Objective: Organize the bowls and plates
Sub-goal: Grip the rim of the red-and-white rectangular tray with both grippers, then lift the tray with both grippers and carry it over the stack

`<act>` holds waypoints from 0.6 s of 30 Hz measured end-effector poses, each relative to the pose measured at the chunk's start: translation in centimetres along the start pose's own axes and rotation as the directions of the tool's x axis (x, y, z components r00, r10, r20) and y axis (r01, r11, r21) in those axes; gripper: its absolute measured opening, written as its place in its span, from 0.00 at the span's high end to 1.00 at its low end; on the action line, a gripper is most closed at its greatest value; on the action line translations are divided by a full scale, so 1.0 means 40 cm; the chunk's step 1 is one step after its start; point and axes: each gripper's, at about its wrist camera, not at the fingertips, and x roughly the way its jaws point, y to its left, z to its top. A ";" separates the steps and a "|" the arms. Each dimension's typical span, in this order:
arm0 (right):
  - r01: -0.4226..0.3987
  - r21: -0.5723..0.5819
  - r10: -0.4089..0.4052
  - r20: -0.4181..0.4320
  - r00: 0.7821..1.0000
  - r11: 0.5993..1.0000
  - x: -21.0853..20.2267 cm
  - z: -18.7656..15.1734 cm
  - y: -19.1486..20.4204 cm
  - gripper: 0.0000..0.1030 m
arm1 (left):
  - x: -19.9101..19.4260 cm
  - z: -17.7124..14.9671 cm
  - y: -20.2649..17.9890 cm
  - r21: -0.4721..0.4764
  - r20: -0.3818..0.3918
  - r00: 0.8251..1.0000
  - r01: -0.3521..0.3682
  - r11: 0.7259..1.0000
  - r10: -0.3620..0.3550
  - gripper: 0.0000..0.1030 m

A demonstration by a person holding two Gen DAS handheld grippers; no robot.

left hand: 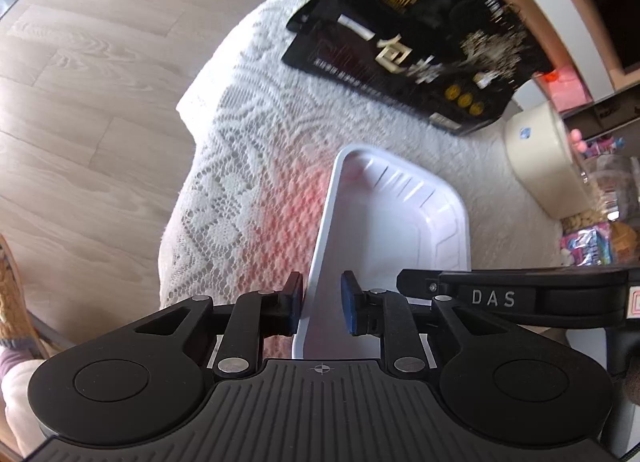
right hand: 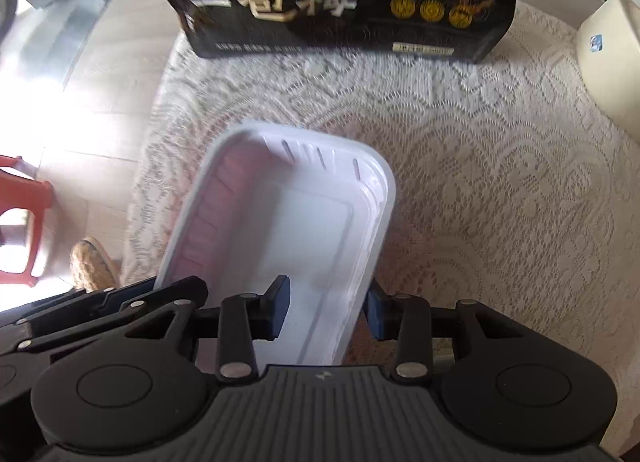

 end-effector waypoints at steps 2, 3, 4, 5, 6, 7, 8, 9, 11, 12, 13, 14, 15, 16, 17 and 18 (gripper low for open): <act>-0.008 -0.007 0.008 0.021 1.000 1.000 -0.025 -0.012 -0.001 0.62 | -0.027 -0.004 -0.012 0.005 0.026 1.000 0.016 1.000 -0.016 0.78; -0.012 -0.010 0.012 0.031 0.999 1.000 -0.035 -0.017 -0.006 0.62 | -0.041 -0.006 -0.019 0.010 0.039 0.999 0.020 1.000 -0.021 0.78; -0.019 -0.010 0.019 0.039 0.999 1.000 -0.046 -0.023 -0.010 0.62 | -0.054 -0.010 -0.027 0.015 0.052 0.998 0.025 1.000 -0.025 0.78; -0.027 -0.011 0.027 0.048 0.998 1.000 -0.056 -0.031 -0.015 0.62 | -0.065 -0.015 -0.033 0.021 0.061 0.998 0.030 0.999 -0.031 0.78; -0.034 -0.011 0.034 0.058 0.998 0.999 -0.067 -0.037 -0.018 0.62 | -0.077 -0.020 -0.040 0.025 0.069 0.997 0.036 0.999 -0.038 0.78; -0.040 -0.012 0.040 0.072 0.997 0.999 -0.081 -0.045 -0.022 0.62 | -0.087 -0.026 -0.044 0.029 0.074 0.996 0.045 0.999 -0.047 0.78; -0.044 -0.016 0.046 0.090 0.995 0.999 -0.097 -0.055 -0.025 0.62 | -0.098 -0.032 -0.048 0.031 0.080 0.995 0.054 0.998 -0.057 0.78; -0.047 -0.023 0.049 0.105 0.993 0.999 -0.110 -0.061 -0.027 0.62 | -0.109 -0.038 -0.051 0.032 0.087 0.994 0.064 0.997 -0.066 0.78; -0.059 -0.034 0.063 0.137 0.989 0.998 -0.140 -0.073 -0.035 0.62 | -0.138 -0.050 -0.056 0.027 0.107 0.991 0.082 0.996 -0.084 0.78; -0.067 -0.038 0.072 0.150 0.986 0.997 -0.158 -0.079 -0.038 0.62 | -0.155 -0.055 -0.059 0.026 0.120 0.988 0.089 0.996 -0.092 0.78; -0.077 -0.041 0.083 0.166 0.983 0.996 -0.179 -0.088 -0.040 0.62 | -0.174 -0.061 -0.064 0.029 0.137 0.986 0.094 0.995 -0.097 0.78; -0.086 -0.046 0.093 0.178 0.980 0.995 -0.198 -0.097 -0.043 0.62 | -0.195 -0.069 -0.070 0.033 0.154 0.983 0.097 0.995 -0.101 0.78; -0.095 -0.053 0.104 0.192 0.976 0.994 -0.214 -0.105 -0.041 0.62 | -0.217 -0.077 -0.076 0.037 0.171 0.980 0.100 0.994 -0.105 0.78; -0.106 -0.062 0.117 0.210 0.971 0.992 -0.237 -0.116 -0.043 0.62 | -0.237 -0.085 -0.083 0.040 0.188 0.976 0.103 0.994 -0.109 0.78; -0.115 -0.072 0.128 0.226 0.966 0.991 -0.255 -0.125 -0.041 0.62 | -0.258 -0.097 -0.092 0.043 0.205 0.972 0.107 0.993 -0.114 0.78; -0.122 -0.082 0.138 0.243 0.960 0.989 -0.276 -0.137 -0.042 0.62 | -0.278 -0.108 -0.101 0.048 0.220 0.968 0.110 0.993 -0.118 0.78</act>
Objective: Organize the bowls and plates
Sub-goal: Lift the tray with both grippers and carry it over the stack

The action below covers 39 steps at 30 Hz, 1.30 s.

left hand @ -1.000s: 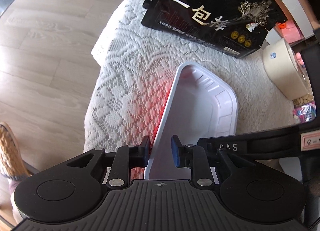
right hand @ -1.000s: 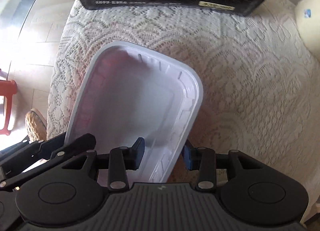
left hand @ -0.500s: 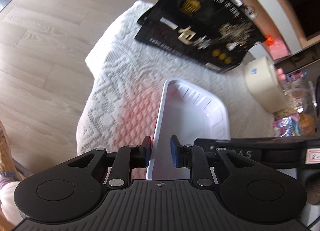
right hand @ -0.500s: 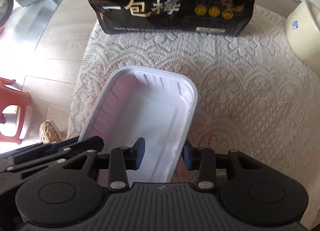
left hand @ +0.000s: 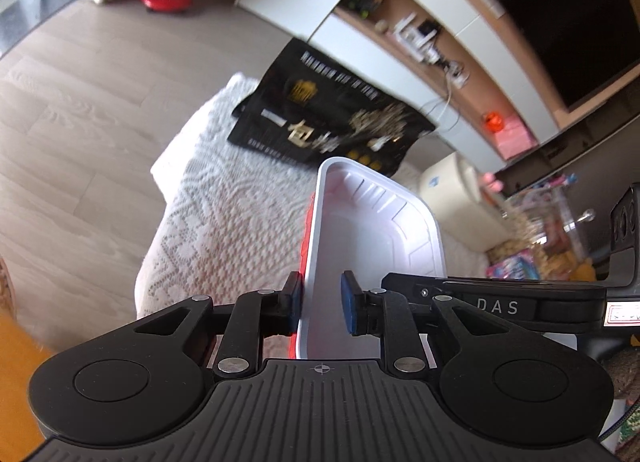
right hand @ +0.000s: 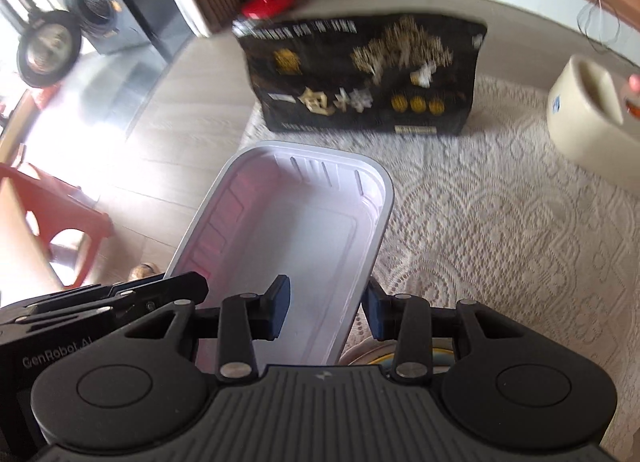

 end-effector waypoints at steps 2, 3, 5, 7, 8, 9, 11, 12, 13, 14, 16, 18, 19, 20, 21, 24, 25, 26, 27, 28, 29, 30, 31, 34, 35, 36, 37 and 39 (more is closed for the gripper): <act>-0.018 -0.017 0.019 0.040 0.999 1.000 -0.052 -0.012 0.003 0.62 | -0.035 -0.016 -0.026 0.014 0.028 1.000 0.002 1.000 -0.003 0.78; -0.025 -0.026 0.027 0.060 0.998 0.999 -0.076 -0.018 0.003 0.62 | -0.047 -0.027 -0.040 0.021 0.035 0.999 0.004 1.000 -0.005 0.78; -0.029 -0.043 0.033 0.106 0.994 0.999 -0.128 -0.039 -0.002 0.61 | -0.064 -0.052 -0.068 0.027 0.032 0.999 0.021 0.999 -0.022 0.77; -0.025 -0.055 0.033 0.149 0.988 0.998 -0.174 -0.064 -0.015 0.61 | -0.073 -0.084 -0.098 0.039 0.023 0.999 0.034 0.999 -0.035 0.77; -0.022 -0.059 0.031 0.168 0.985 0.998 -0.198 -0.081 -0.025 0.61 | -0.075 -0.101 -0.114 0.049 0.013 0.999 0.040 0.998 -0.040 0.77; -0.020 -0.061 0.031 0.184 0.982 0.998 -0.219 -0.099 -0.036 0.61 | -0.075 -0.118 -0.129 0.058 0.002 0.999 0.045 0.997 -0.045 0.77; -0.022 -0.054 0.033 0.213 0.977 0.998 -0.257 -0.137 -0.067 0.60 | -0.070 -0.154 -0.166 0.079 -0.023 0.999 0.045 0.996 -0.043 0.77; -0.025 -0.047 0.035 0.224 0.974 0.999 -0.272 -0.157 -0.083 0.60 | -0.064 -0.172 -0.185 0.093 -0.037 0.999 0.038 0.995 -0.035 0.77; -0.030 -0.041 0.039 0.234 0.971 0.999 -0.290 -0.178 -0.102 0.60 | -0.060 -0.190 -0.203 0.106 -0.050 0.998 0.034 0.994 -0.029 0.77; -0.033 -0.037 0.041 0.242 0.970 0.999 -0.302 -0.196 -0.117 0.60 | -0.055 -0.206 -0.222 0.118 -0.062 0.998 0.033 0.992 -0.026 0.77; -0.031 -0.030 0.038 0.257 0.966 0.999 -0.327 -0.237 -0.149 0.59 | -0.045 -0.237 -0.256 0.145 -0.083 0.996 0.034 0.989 -0.022 0.77; -0.027 -0.015 0.030 0.266 0.964 1.000 -0.338 -0.272 -0.181 0.59 | -0.034 -0.265 -0.287 0.173 -0.101 0.995 0.034 0.984 -0.016 0.77; -0.030 -0.003 0.029 0.267 0.963 1.000 -0.339 -0.287 -0.198 0.59 | -0.028 -0.278 -0.299 0.184 -0.111 0.994 0.036 0.982 -0.015 0.77; -0.036 0.011 0.032 0.270 0.962 0.999 -0.341 -0.301 -0.218 0.58 | -0.022 -0.289 -0.308 0.190 -0.120 0.993 0.039 0.981 -0.016 0.77; -0.043 0.024 0.035 0.271 0.962 0.999 -0.341 -0.313 -0.237 0.58 | -0.013 -0.298 -0.312 0.190 -0.131 0.991 0.042 0.981 -0.017 0.77; -0.066 0.057 0.049 0.259 0.965 0.996 -0.327 -0.339 -0.283 0.58 | 0.019 -0.329 -0.315 0.190 -0.161 0.987 0.043 0.981 -0.012 0.77; -0.072 0.063 0.054 0.253 0.966 0.995 -0.319 -0.346 -0.292 0.58 | 0.032 -0.339 -0.313 0.192 -0.174 0.985 0.042 0.980 -0.008 0.77; -0.077 0.068 0.058 0.247 0.967 0.995 -0.309 -0.353 -0.301 0.58 | 0.048 -0.352 -0.309 0.194 -0.190 0.982 0.040 0.980 -0.003 0.77; -0.081 0.071 0.062 0.241 0.969 0.994 -0.298 -0.359 -0.308 0.58 | 0.065 -0.363 -0.306 0.198 -0.206 0.979 0.037 0.980 0.005 0.78; -0.084 0.074 0.064 0.232 0.971 0.994 -0.283 -0.364 -0.316 0.58 | 0.079 -0.374 -0.302 0.202 -0.219 0.976 0.033 0.979 0.012 0.78; -0.084 0.078 0.065 0.222 0.973 0.993 -0.267 -0.370 -0.320 0.58 | 0.093 -0.383 -0.296 0.200 -0.229 0.973 0.032 0.979 0.015 0.79; -0.084 0.082 0.065 0.213 0.975 0.993 -0.250 -0.373 -0.324 0.58 | 0.102 -0.388 -0.290 0.196 -0.233 0.972 0.037 0.980 0.010 0.81; -0.086 0.085 0.067 0.203 0.977 0.993 -0.234 -0.375 -0.328 0.59 | 0.109 -0.391 -0.285 0.191 -0.238 0.971 0.043 0.981 0.003 0.82; -0.124 0.108 0.107 0.155 0.982 0.986 -0.186 -0.381 -0.340 0.59 | 0.114 -0.390 -0.280 0.187 -0.236 0.972 0.051 0.981 -0.006 0.82; -0.129 0.111 0.112 0.147 0.983 0.985 -0.176 -0.381 -0.340 0.59 | 0.113 -0.388 -0.279 0.191 -0.233 0.972 0.052 0.980 -0.006 0.82; -0.131 0.111 0.114 0.144 0.983 0.985 -0.167 -0.380 -0.340 0.59 | 0.113 -0.384 -0.280 0.194 -0.231 0.973 0.052 0.980 -0.006 0.82; -0.136 0.109 0.120 0.142 0.983 0.985 -0.160 -0.378 -0.340 0.59 | 0.113 -0.381 -0.281 0.194 -0.230 0.973 0.051 0.980 -0.005 0.82; -0.146 0.112 0.129 0.144 0.981 0.983 -0.154 -0.374 -0.343 0.59 | 0.112 -0.377 -0.278 0.189 -0.229 0.973 0.052 0.981 -0.008 0.82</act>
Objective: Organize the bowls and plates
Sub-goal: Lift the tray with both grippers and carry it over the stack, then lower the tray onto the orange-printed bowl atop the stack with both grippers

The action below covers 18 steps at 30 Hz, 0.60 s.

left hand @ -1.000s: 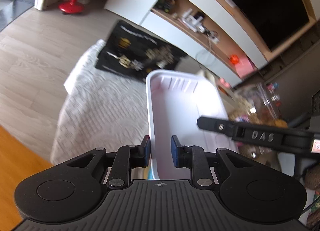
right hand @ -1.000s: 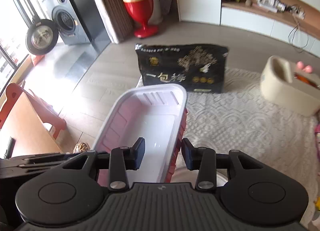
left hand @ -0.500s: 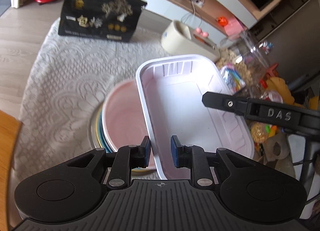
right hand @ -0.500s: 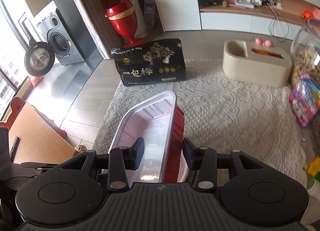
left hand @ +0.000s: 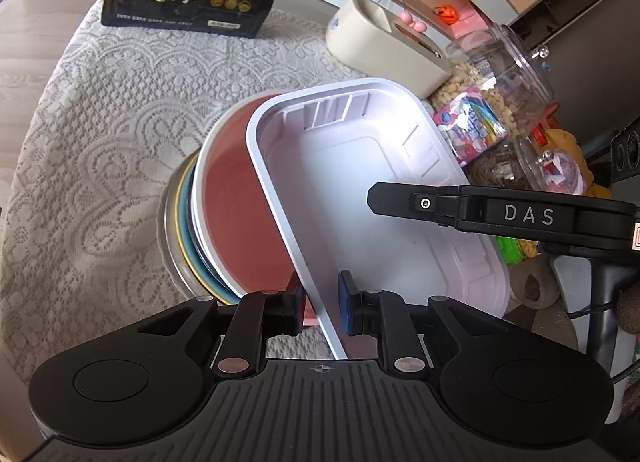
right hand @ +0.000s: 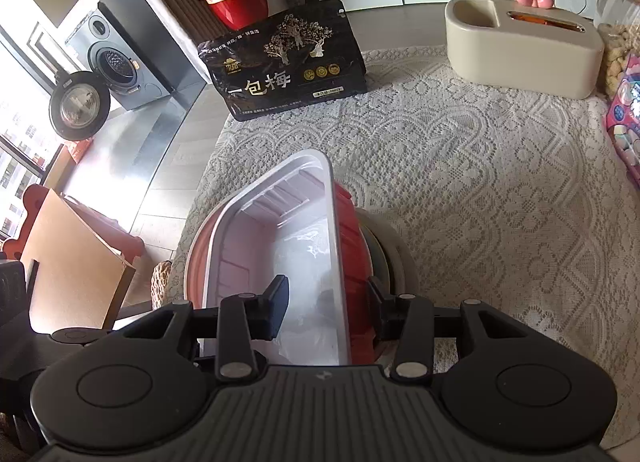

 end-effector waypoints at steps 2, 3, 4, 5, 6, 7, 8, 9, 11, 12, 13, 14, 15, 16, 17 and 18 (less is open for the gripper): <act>-0.012 0.004 0.012 0.005 1.000 1.000 0.002 0.008 -0.001 0.59 | -0.001 0.007 0.005 -0.006 0.001 1.000 0.010 1.000 -0.010 0.82; -0.019 0.007 0.019 0.007 1.000 1.000 0.002 0.010 -0.004 0.59 | -0.003 0.010 0.008 -0.009 0.004 1.000 0.015 1.000 -0.015 0.82; -0.026 0.011 0.026 0.008 1.000 1.000 0.001 0.011 -0.006 0.59 | -0.006 0.012 0.011 -0.010 0.008 1.000 0.021 1.000 -0.021 0.82; -0.031 0.017 0.031 0.009 0.999 0.999 0.002 0.012 -0.009 0.59 | -0.009 0.015 0.013 -0.007 0.013 1.000 0.028 1.000 -0.027 0.82; -0.033 0.022 0.032 0.010 0.999 0.999 0.003 0.013 -0.012 0.59 | -0.012 0.019 0.013 -0.005 0.017 0.999 0.033 0.999 -0.033 0.82; -0.031 0.024 0.031 0.011 0.999 0.999 0.003 0.013 -0.014 0.59 | -0.014 0.024 0.017 -0.008 0.021 0.999 0.039 0.999 -0.039 0.82; -0.029 0.023 0.029 0.012 1.000 0.999 0.005 0.014 -0.013 0.59 | -0.016 0.027 0.019 -0.011 0.024 0.999 0.043 0.999 -0.043 0.82; -0.029 0.023 0.028 0.013 1.000 0.999 0.005 0.013 -0.013 0.59 | -0.017 0.031 0.020 -0.014 0.027 0.999 0.043 0.999 -0.043 0.82; -0.035 0.024 0.035 0.009 0.999 0.999 0.003 0.009 -0.015 0.59 | -0.019 0.035 0.020 -0.013 0.030 0.999 0.040 0.999 -0.040 0.82; -0.038 0.024 0.038 0.007 0.999 0.999 0.002 0.008 -0.015 0.59 | -0.020 0.035 0.019 -0.008 0.032 0.999 0.038 0.999 -0.038 0.82; -0.041 0.021 0.041 0.006 0.999 0.999 0.001 0.008 -0.015 0.59 | -0.020 0.036 0.019 -0.006 0.033 0.999 0.035 0.999 -0.035 0.82; -0.043 0.017 0.043 0.005 0.999 0.999 -0.001 0.006 -0.015 0.59 | -0.020 0.035 0.019 -0.005 0.032 0.999 0.034 0.999 -0.034 0.82; -0.047 0.014 0.047 0.003 0.999 0.999 -0.001 0.005 -0.016 0.59 | -0.020 0.035 0.020 -0.005 0.033 0.999 0.032 0.999 -0.032 0.82; -0.050 0.014 0.050 0.003 0.999 0.999 -0.001 0.006 -0.016 0.59 | -0.022 0.037 0.021 -0.004 0.039 0.999 0.026 1.000 -0.026 0.82; -0.053 0.016 0.053 0.003 0.999 0.998 0.000 0.007 -0.015 0.59 | -0.027 0.038 0.021 0.000 0.048 0.999 0.016 1.000 -0.016 0.82; -0.057 0.016 0.057 0.006 0.998 0.998 0.001 0.007 -0.013 0.59 | -0.034 0.041 0.021 0.004 0.059 0.998 0.005 1.000 -0.005 0.82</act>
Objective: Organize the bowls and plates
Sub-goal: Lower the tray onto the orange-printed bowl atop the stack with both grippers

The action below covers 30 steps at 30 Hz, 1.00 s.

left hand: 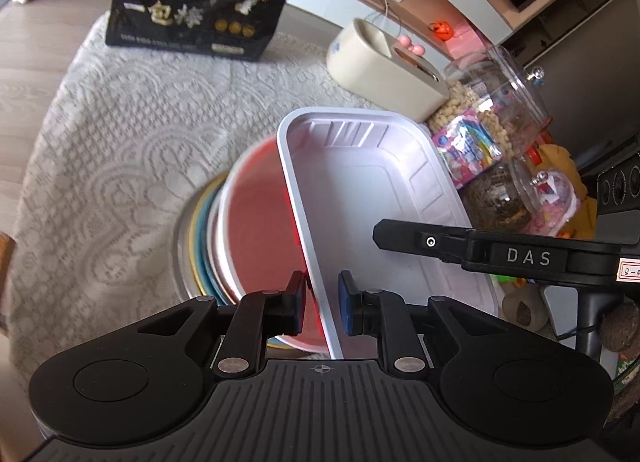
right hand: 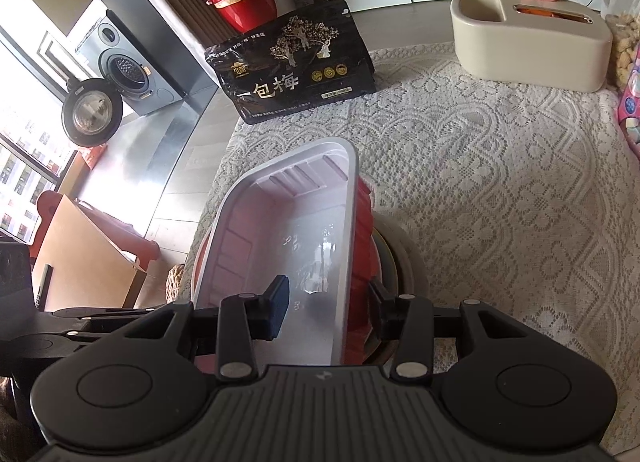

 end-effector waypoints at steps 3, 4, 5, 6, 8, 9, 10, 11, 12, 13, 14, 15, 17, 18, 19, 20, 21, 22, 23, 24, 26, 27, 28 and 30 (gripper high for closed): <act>-0.019 -0.010 0.019 0.026 0.999 1.000 0.002 0.008 0.016 0.59 | -0.032 0.014 0.005 0.007 0.053 0.998 -0.021 1.000 0.021 0.82; -0.025 -0.021 0.026 0.036 0.999 0.999 0.002 0.011 0.024 0.59 | -0.042 0.018 0.007 0.010 0.067 0.997 -0.031 0.999 0.030 0.82; -0.031 -0.032 0.032 0.039 0.999 0.999 0.006 0.014 0.031 0.59 | -0.048 0.021 0.011 0.010 0.074 0.996 -0.040 0.999 0.039 0.82; -0.035 -0.037 0.036 0.033 0.999 0.999 0.012 0.017 0.037 0.59 | -0.049 0.025 0.015 0.010 0.077 0.996 -0.052 0.999 0.051 0.82; -0.039 -0.050 0.039 0.004 0.999 0.998 0.032 0.018 0.048 0.59 | -0.046 0.026 0.021 0.017 0.080 0.993 -0.087 0.996 0.085 0.82; -0.036 -0.057 0.035 -0.008 0.999 0.998 0.040 0.016 0.052 0.59 | -0.042 0.025 0.023 0.023 0.081 0.992 -0.100 0.995 0.098 0.82; -0.026 -0.060 0.026 -0.014 1.000 0.998 0.046 0.014 0.056 0.59 | -0.038 0.023 0.025 0.028 0.084 0.992 -0.102 0.994 0.099 0.82; -0.017 -0.062 0.016 -0.018 1.000 0.998 0.052 0.012 0.058 0.59 | -0.034 0.022 0.028 0.031 0.087 0.992 -0.097 0.995 0.094 0.82; -0.007 -0.066 0.006 -0.022 1.000 0.998 0.055 0.010 0.060 0.59 | -0.032 0.023 0.032 0.024 0.085 0.992 -0.096 0.995 0.094 0.82; 0.003 -0.070 -0.005 -0.024 1.000 0.998 0.055 0.010 0.060 0.59 | -0.033 0.023 0.030 0.028 0.095 0.991 -0.095 0.995 0.091 0.82; 0.012 -0.074 -0.014 -0.023 1.000 0.997 0.054 0.010 0.061 0.59 | -0.038 0.020 0.026 0.043 0.112 0.990 -0.096 0.994 0.090 0.82; 0.021 -0.076 -0.022 -0.020 1.000 0.997 0.051 0.011 0.062 0.59 | -0.044 0.016 0.021 0.057 0.134 0.987 -0.101 0.993 0.093 0.82; 0.035 -0.084 -0.036 -0.012 0.999 0.996 0.043 0.016 0.064 0.59 | -0.047 0.014 0.015 0.068 0.151 0.982 -0.127 0.990 0.115 0.82; 0.048 -0.090 -0.049 -0.009 0.999 0.995 0.039 0.019 0.067 0.59 | -0.045 0.016 0.016 0.067 0.141 0.983 -0.131 0.989 0.120 0.82; 0.058 -0.094 -0.059 -0.007 0.998 0.994 0.035 0.023 0.068 0.59 | -0.044 0.018 0.019 0.060 0.132 0.984 -0.124 0.990 0.116 0.82; 0.066 -0.097 -0.067 -0.006 0.998 0.993 0.032 0.026 0.070 0.59 | -0.044 0.020 0.021 0.053 0.129 0.985 -0.119 0.992 0.111 0.82; 0.067 -0.100 -0.068 -0.004 0.998 0.993 0.029 0.030 0.072 0.59 | -0.046 0.022 0.021 0.051 0.129 0.985 -0.122 0.991 0.115 0.82; 0.066 -0.099 -0.066 0.000 0.998 0.993 0.027 0.033 0.073 0.59 | -0.047 0.024 0.019 0.054 0.132 0.984 -0.131 0.990 0.123 0.82; 0.063 -0.097 -0.063 0.004 0.998 0.993 0.026 0.035 0.073 0.59 | -0.046 0.027 0.018 0.054 0.129 0.983 -0.136 0.989 0.128 0.82; 0.061 -0.093 -0.061 0.007 0.998 0.994 0.025 0.037 0.073 0.59 | -0.044 0.033 0.020 0.047 0.118 0.985 -0.132 0.990 0.125 0.82; 0.059 -0.087 -0.059 0.005 0.998 0.994 0.027 0.039 0.072 0.59 | -0.040 0.044 0.023 0.034 0.105 0.987 -0.128 0.991 0.123 0.82; 0.059 -0.084 -0.059 0.003 0.998 0.995 0.029 0.039 0.071 0.59 | -0.037 0.048 0.023 0.039 0.108 0.985 -0.141 0.989 0.136 0.82; 0.060 -0.083 -0.060 0.001 0.998 0.995 0.033 0.039 0.069 0.59 | -0.033 0.050 0.024 0.047 0.110 0.983 -0.152 0.987 0.146 0.82; 0.069 -0.079 -0.069 0.005 0.998 0.994 0.040 0.042 0.065 0.59 | -0.026 0.054 0.031 0.050 0.109 0.984 -0.145 0.988 0.139 0.82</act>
